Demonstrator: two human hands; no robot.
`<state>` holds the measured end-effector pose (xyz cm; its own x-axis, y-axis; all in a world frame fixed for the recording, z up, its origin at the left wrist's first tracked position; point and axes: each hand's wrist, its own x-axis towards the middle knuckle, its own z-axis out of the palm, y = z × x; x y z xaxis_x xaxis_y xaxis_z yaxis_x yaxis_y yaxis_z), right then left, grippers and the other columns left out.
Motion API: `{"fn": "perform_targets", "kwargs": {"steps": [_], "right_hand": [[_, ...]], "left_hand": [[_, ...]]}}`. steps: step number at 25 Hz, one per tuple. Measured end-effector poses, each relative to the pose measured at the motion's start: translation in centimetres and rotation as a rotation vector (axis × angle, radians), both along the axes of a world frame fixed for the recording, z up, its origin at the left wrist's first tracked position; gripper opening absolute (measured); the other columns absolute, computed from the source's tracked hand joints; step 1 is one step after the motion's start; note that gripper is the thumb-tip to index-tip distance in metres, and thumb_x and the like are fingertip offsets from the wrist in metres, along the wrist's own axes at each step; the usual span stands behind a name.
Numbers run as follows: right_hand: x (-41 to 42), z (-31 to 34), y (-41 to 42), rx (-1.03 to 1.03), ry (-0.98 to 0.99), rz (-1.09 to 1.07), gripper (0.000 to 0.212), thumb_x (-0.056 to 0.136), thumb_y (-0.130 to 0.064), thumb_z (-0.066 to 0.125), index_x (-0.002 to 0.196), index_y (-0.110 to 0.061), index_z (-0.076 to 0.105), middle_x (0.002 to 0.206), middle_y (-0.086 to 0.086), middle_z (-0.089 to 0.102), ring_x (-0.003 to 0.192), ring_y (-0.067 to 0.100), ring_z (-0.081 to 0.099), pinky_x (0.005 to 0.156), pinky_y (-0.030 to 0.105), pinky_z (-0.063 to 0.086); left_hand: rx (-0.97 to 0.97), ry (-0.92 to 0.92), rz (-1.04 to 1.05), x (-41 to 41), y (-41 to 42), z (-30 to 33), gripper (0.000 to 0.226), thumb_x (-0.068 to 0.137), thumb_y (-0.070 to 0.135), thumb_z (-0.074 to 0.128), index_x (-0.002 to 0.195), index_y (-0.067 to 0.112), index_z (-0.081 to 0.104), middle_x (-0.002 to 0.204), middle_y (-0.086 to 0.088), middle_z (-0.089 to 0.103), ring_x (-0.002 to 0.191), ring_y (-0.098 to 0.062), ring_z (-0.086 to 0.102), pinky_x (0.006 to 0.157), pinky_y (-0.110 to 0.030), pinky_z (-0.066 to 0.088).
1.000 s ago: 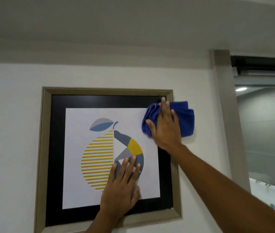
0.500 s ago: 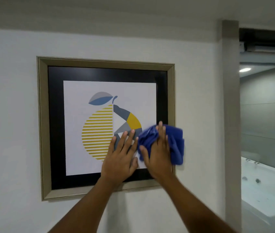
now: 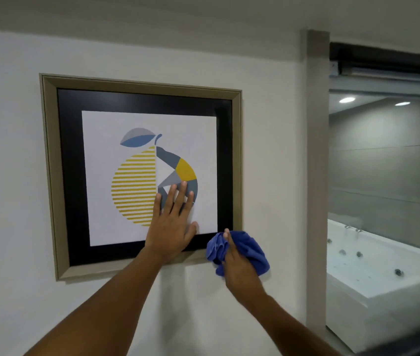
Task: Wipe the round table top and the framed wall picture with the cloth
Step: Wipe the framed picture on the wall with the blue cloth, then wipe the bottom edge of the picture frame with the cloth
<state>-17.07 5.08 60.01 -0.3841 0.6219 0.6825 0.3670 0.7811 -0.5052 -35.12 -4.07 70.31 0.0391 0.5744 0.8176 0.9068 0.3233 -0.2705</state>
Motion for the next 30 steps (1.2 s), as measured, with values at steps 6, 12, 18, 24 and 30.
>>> {"fn": "perform_targets", "kwargs": {"steps": [6,12,18,24,30], "right_hand": [[9.9,-8.3,1.2,-0.127,-0.234,-0.003,0.056,0.09,-0.076,0.023,0.126,-0.044,0.053,0.107,-0.017,0.062,0.084,0.004,0.055,0.079,0.018,0.043],[22.3,-20.4,-0.5,-0.619,-0.37,-0.189,0.055,0.104,-0.041,0.014,0.155,-0.02,0.009,0.162,0.014,0.025,0.148,0.031,0.027,0.12,0.043,0.023],[34.3,-40.8,-0.8,-0.642,-0.688,-0.373,0.071,0.097,-0.008,0.052,0.156,-0.009,0.013,0.166,0.012,0.014,0.148,0.033,0.024,0.118,0.043,0.026],[38.4,-65.8,-5.3,-0.786,-1.155,-0.303,0.073,0.104,-0.031,0.041,0.156,-0.014,-0.006,0.165,0.012,-0.014,0.152,0.03,-0.01,0.122,0.047,0.008],[38.5,-73.4,-7.8,-0.843,-0.956,-0.415,0.063,0.106,-0.04,0.029,0.156,-0.011,0.003,0.163,0.011,-0.009,0.152,0.029,-0.005,0.123,0.041,0.009]], "left_hand": [[-0.168,-0.07,-0.291,7.6,2.3,-9.2,0.076,0.097,0.048,0.04,0.161,0.016,0.015,0.17,-0.015,0.008,0.157,-0.031,0.003,0.122,-0.055,0.015],[-0.649,-0.196,-0.472,18.5,5.6,-27.9,0.074,0.102,0.06,0.024,0.162,0.021,0.002,0.17,-0.008,-0.005,0.156,-0.029,-0.003,0.124,-0.053,0.02],[-1.139,-0.307,-0.653,31.5,8.2,-50.4,0.072,0.104,0.053,0.027,0.159,0.025,-0.009,0.168,-0.006,-0.017,0.155,-0.027,-0.013,0.125,-0.047,0.011],[-1.481,-0.275,-0.647,39.6,4.3,-76.0,0.067,0.108,0.044,0.021,0.159,0.016,-0.011,0.164,-0.004,-0.026,0.156,-0.026,-0.012,0.126,-0.048,0.007],[-1.437,-0.205,-0.489,41.1,2.5,-83.5,0.063,0.108,0.04,0.027,0.161,0.011,0.006,0.17,-0.01,0.005,0.156,-0.031,0.006,0.126,-0.048,0.011]]}}
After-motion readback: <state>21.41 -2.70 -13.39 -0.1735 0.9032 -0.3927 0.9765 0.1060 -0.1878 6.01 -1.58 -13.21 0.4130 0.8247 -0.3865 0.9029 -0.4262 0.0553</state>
